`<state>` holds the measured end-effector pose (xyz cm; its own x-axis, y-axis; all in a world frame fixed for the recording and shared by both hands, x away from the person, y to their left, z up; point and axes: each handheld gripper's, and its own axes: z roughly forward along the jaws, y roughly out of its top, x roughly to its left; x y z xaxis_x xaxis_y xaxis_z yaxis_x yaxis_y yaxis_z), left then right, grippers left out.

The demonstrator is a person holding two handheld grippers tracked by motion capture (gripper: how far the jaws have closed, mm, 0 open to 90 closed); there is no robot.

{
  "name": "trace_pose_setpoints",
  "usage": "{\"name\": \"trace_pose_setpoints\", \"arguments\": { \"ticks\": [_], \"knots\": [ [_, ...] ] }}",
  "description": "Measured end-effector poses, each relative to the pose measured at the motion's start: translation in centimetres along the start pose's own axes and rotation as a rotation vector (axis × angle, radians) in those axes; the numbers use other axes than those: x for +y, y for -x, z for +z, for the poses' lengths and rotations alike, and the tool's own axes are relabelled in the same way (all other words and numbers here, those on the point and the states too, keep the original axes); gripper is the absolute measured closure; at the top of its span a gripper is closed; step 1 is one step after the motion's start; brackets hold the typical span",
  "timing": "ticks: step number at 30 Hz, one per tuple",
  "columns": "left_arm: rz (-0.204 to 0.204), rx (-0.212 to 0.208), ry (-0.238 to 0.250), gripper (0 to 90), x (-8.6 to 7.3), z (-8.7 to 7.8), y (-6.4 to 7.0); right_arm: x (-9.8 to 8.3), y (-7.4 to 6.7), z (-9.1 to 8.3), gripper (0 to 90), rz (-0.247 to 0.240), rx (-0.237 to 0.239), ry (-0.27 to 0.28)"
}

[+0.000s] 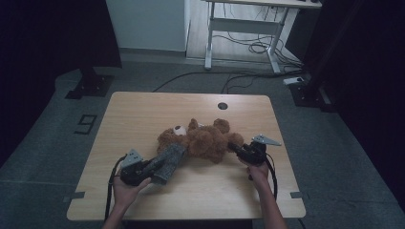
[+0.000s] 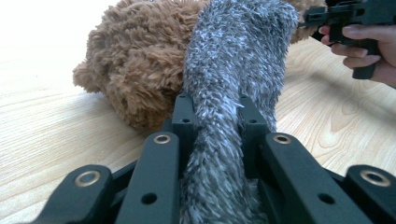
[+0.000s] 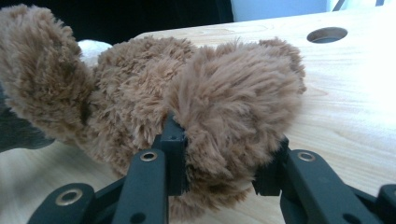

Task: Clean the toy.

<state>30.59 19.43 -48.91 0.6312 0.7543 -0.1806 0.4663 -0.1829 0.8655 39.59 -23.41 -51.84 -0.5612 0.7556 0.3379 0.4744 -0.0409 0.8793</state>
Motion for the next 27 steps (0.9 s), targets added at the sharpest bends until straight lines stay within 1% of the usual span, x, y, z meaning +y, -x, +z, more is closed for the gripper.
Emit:
{"name": "trace_pose_setpoints", "arguments": {
  "ticks": [2, 5, 6, 8, 11, 12, 14, 17, 19, 20, 22, 23, 24, 25, 27],
  "knots": [
    [-0.005, 0.011, -0.002, 73.9, 0.0, 0.0, 0.0, -0.2, -0.1, -0.1, 64.4, 0.011, 0.009, 0.005],
    [-0.012, 0.016, -0.002, 73.9, 0.1, 0.1, 0.0, -0.7, -0.2, -0.3, 64.5, 0.02, 0.026, 0.016],
    [-0.009, 0.017, -0.002, 74.0, 0.2, 0.1, 0.0, -0.9, -0.2, -0.3, 64.5, 0.025, 0.031, 0.015],
    [-0.004, 0.018, 0.001, 74.0, 0.6, 0.1, 0.3, -0.9, -0.2, -0.5, 64.5, 0.019, 0.032, 0.011],
    [0.017, 0.012, 0.016, 74.0, 1.6, 0.4, 0.8, -1.0, -0.5, -0.8, 64.5, 0.002, 0.038, 0.008],
    [0.018, 0.007, 0.026, 74.0, 2.1, 0.5, 1.0, -1.0, -0.6, -0.9, 64.5, -0.002, 0.041, 0.008],
    [0.035, 0.001, 0.038, 74.0, 3.3, 1.0, 1.4, -1.0, -0.8, -1.2, 64.5, -0.013, 0.045, 0.009],
    [0.072, 0.003, 0.051, 73.9, 5.5, 2.2, 2.2, -1.0, -0.9, -1.4, 64.5, -0.018, 0.047, 0.011],
    [0.09, 0.012, 0.051, 73.9, 6.8, 3.5, 2.7, -1.2, -1.0, -1.4, 64.5, -0.013, 0.048, 0.015],
    [0.103, 0.018, 0.036, 73.9, 7.4, 4.6, 3.2, -1.2, -1.0, -1.4, 64.5, -0.013, 0.047, 0.015],
    [0.121, 0.018, -0.011, 73.9, 7.7, 6.2, 3.7, -1.3, -1.0, -1.4, 64.5, -0.013, 0.047, 0.016],
    [0.121, 0.018, -0.011, 73.8, 7.7, 6.2, 3.7, -1.3, -1.0, -1.4, 64.5, -0.014, 0.047, 0.016],
    [0.125, 0.035, -0.056, 73.9, 7.5, 7.9, 3.8, -1.3, -0.9, -1.4, 64.4, -0.016, 0.048, 0.014],
    [0.118, 0.043, -0.073, 73.8, 7.2, 8.4, 3.7, -1.3, -0.9, -1.4, 64.4, -0.016, 0.049, 0.013],
    [0.088, 0.033, -0.076, 73.9, 6.4, 8.8, 3.1, -1.4, -0.8, -1.5, 64.4, -0.02, 0.052, 0.012]
  ]
}}
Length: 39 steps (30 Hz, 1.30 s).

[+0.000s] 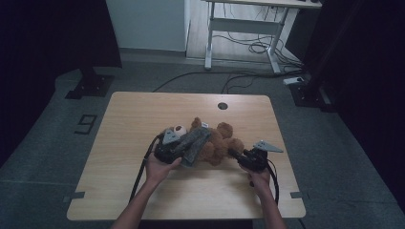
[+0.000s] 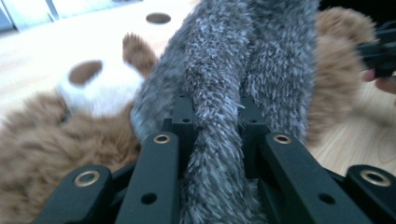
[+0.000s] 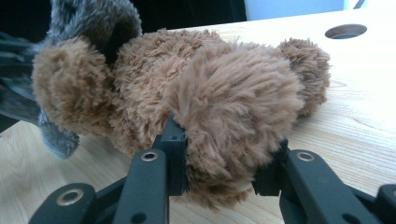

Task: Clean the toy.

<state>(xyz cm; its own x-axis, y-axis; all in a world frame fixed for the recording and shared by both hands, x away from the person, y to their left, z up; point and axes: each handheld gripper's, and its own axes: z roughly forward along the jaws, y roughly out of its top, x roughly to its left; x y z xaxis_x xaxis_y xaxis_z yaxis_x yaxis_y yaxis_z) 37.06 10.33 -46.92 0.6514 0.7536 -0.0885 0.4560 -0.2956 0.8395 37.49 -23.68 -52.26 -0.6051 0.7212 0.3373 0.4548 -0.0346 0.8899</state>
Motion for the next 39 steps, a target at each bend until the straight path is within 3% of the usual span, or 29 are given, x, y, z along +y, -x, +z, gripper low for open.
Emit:
{"name": "trace_pose_setpoints", "arguments": {
  "ticks": [3, 9, 17, 23, 29, 36, 38, 39],
  "knots": [
    [-0.024, -0.007, 0.016, 74.2, -0.8, -0.5, -0.6, 0.0, 0.1, -0.1, 64.3, -0.007, 0.011, -0.003],
    [-0.022, 0.047, 0.033, 74.4, -1.3, -2.9, -1.9, -0.1, 0.2, -0.1, 64.3, -0.013, 0.017, -0.013],
    [-0.083, 0.084, 0.043, 75.1, -2.6, -4.9, -4.5, -0.1, 0.4, -0.1, 64.2, -0.011, 0.025, -0.012],
    [-0.106, 0.086, 0.053, 75.6, -2.9, -5.7, -4.8, -0.2, 0.6, -0.1, 64.0, 0.004, 0.034, -0.009],
    [-0.107, 0.08, 0.057, 75.7, -2.1, -5.6, -4.2, -0.3, 0.9, 0.1, 63.9, 0.017, 0.038, -0.003],
    [-0.04, 0.027, 0.052, 76.4, 0.9, -3.1, -0.8, -0.3, 0.8, 0.0, 64.0, 0.017, 0.039, -0.004],
    [-0.031, 0.022, 0.048, 76.4, 1.1, -2.7, -0.4, -0.3, 0.7, 0.0, 63.9, 0.018, 0.039, -0.004],
    [-0.016, 0.016, 0.04, 76.4, 1.4, -1.7, 0.4, -0.3, 0.7, 0.0, 63.9, 0.019, 0.04, -0.004]
  ]
}}
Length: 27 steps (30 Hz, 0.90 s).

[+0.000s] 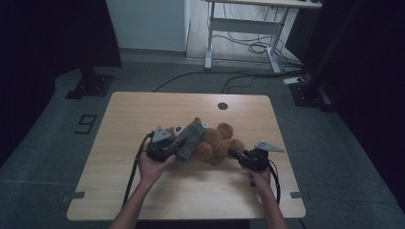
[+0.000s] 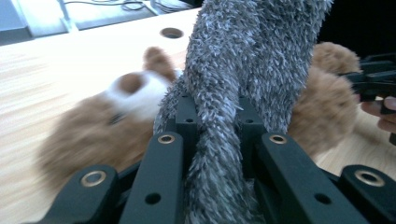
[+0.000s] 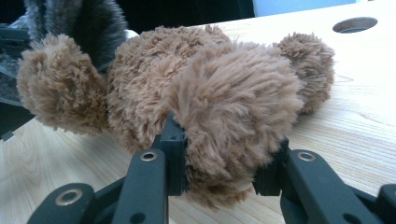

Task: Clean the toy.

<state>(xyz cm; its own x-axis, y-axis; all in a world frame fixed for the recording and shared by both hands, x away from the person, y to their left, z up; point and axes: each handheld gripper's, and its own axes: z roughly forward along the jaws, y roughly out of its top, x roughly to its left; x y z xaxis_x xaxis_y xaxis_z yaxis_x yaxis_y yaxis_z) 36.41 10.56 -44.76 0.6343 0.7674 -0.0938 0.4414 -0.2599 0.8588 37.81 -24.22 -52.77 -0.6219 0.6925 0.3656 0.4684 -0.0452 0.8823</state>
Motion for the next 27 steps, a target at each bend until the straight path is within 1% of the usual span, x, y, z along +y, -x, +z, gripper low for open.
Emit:
{"name": "trace_pose_setpoints", "arguments": {
  "ticks": [1, 2, 3, 4, 5, 6, 7, 9, 11, 13, 14, 16, 18, 22, 25, 27],
  "knots": [
    [0.003, -0.003, -0.009, 76.4, 0.0, 0.5, 0.4, 0.0, 0.0, 0.0, 63.9, -0.001, -0.001, 0.0],
    [0.021, -0.002, -0.034, 76.4, -0.2, 1.7, 1.2, 0.0, 0.0, 0.0, 63.9, -0.003, -0.002, -0.001],
    [0.031, 0.004, -0.051, 76.4, -0.4, 2.2, 1.5, 0.0, 0.0, 0.0, 63.9, -0.004, -0.004, -0.001],
    [0.031, 0.004, -0.051, 76.4, -0.4, 2.2, 1.5, 0.0, 0.0, 0.0, 63.9, -0.003, -0.008, 0.001],
    [0.048, 0.024, -0.061, 76.4, -0.8, 2.6, 1.7, -0.1, 0.0, -0.1, 63.9, -0.006, -0.008, 0.0],
    [0.046, 0.029, -0.058, 76.5, -1.0, 2.5, 1.6, -0.1, 0.0, -0.1, 63.8, -0.008, -0.008, -0.002],
    [0.041, 0.035, -0.057, 76.5, -1.1, 2.3, 1.5, -0.2, 0.1, -0.2, 63.7, -0.012, -0.006, -0.003],
    [0.041, 0.06, -0.048, 76.5, -1.3, 1.5, 1.1, -0.2, 0.1, -0.2, 63.7, -0.014, -0.006, -0.002],
    [0.035, 0.081, -0.039, 76.6, -1.6, 0.5, 0.7, -0.1, 0.0, -0.2, 63.7, -0.019, -0.008, -0.006],
    [0.015, 0.082, -0.041, 76.6, -2.0, -0.2, 0.0, -0.1, 0.1, -0.2, 63.6, -0.018, -0.004, -0.006],
    [0.015, 0.083, -0.051, 76.7, -2.1, -0.6, -0.3, -0.1, 0.1, -0.2, 63.6, -0.022, -0.004, -0.009],
    [0.037, 0.105, -0.06, 76.7, -2.1, -1.6, -0.7, 0.0, 0.0, -0.2, 63.6, -0.03, -0.006, -0.01],
    [0.043, 0.127, -0.052, 76.7, -2.1, -2.4, -1.2, 0.0, 0.0, -0.2, 63.6, -0.027, -0.009, -0.01],
    [-0.016, 0.138, -0.031, 76.7, -3.0, -3.7, -2.9, -0.2, 0.1, -0.2, 63.6, -0.016, -0.004, -0.007],
    [-0.039, 0.155, -0.024, 76.7, -3.9, -4.4, -3.7, -0.2, 0.1, -0.2, 63.5, -0.013, -0.003, -0.007],
    [-0.056, 0.169, -0.029, 76.7, -4.5, -4.6, -4.3, -0.3, 0.1, -0.2, 63.5, -0.016, -0.002, -0.007]
  ]
}}
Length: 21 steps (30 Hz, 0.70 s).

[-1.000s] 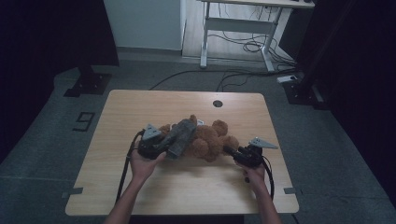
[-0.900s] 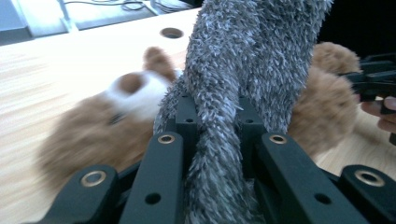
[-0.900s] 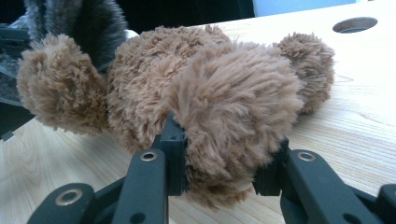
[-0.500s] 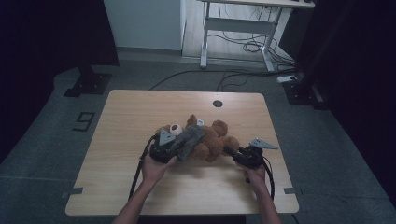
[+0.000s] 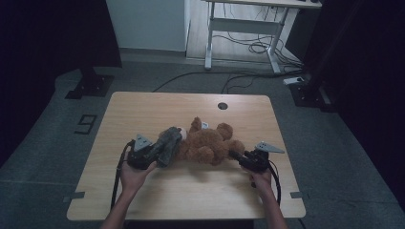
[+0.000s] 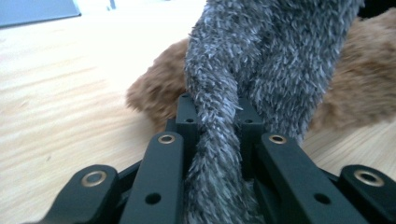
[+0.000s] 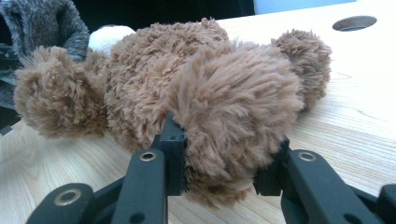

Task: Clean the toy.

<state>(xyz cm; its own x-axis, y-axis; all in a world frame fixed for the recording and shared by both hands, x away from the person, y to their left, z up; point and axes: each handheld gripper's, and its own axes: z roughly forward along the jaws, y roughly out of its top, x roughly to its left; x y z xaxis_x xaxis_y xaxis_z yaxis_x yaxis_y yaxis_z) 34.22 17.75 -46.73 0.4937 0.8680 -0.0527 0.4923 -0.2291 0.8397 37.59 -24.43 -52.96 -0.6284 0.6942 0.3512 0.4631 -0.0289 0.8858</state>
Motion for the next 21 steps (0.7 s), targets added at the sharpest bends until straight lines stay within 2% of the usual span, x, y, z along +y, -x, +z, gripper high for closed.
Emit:
{"name": "trace_pose_setpoints", "arguments": {
  "ticks": [1, 2, 5, 7, 11, 12, 13, 15, 16, 19, 21],
  "knots": [
    [0.0, 0.0, 0.0, 76.7, 0.0, 0.0, 0.0, 0.0, 0.0, 0.0, 63.5, 0.0, 0.0, 0.0],
    [-0.008, 0.021, -0.016, 76.7, -0.4, 0.0, -0.5, 0.0, 0.0, 0.0, 63.5, -0.001, 0.0, -0.002],
    [-0.016, 0.046, -0.035, 76.7, -0.8, -0.2, -1.2, 0.0, -0.1, 0.0, 63.5, 0.0, -0.002, -0.002],
    [-0.026, 0.048, -0.035, 76.7, -0.9, -0.6, -1.3, 0.0, -0.1, 0.0, 63.5, 0.002, -0.004, -0.001],
    [-0.004, 0.037, -0.008, 76.7, -0.4, -1.5, -0.3, 0.0, -0.3, 0.0, 63.5, 0.003, -0.012, 0.001],
    [0.026, 0.016, 0.004, 76.7, 0.6, -1.8, 0.8, 0.0, -0.3, 0.0, 63.6, 0.004, -0.014, 0.002],
    [0.039, 0.002, 0.008, 76.7, 1.2, -1.7, 1.3, 0.0, -0.3, 0.0, 63.5, 0.006, -0.014, 0.003],
    [0.054, -0.034, 0.014, 76.6, 2.6, -1.1, 2.1, 0.0, -0.2, 0.1, 63.6, 0.009, -0.012, 0.003],
    [0.054, -0.034, 0.014, 76.6, 2.6, -1.1, 2.1, -0.1, -0.2, 0.1, 63.6, 0.011, -0.011, 0.005],
    [0.083, -0.103, 0.026, 76.6, 5.8, 1.1, 3.8, -0.1, 0.0, 0.2, 63.6, 0.015, -0.007, 0.006],
    [0.089, -0.112, 0.026, 76.6, 6.4, 1.5, 4.2, -0.1, 0.0, 0.3, 63.6, 0.015, -0.006, 0.007]
  ]
}}
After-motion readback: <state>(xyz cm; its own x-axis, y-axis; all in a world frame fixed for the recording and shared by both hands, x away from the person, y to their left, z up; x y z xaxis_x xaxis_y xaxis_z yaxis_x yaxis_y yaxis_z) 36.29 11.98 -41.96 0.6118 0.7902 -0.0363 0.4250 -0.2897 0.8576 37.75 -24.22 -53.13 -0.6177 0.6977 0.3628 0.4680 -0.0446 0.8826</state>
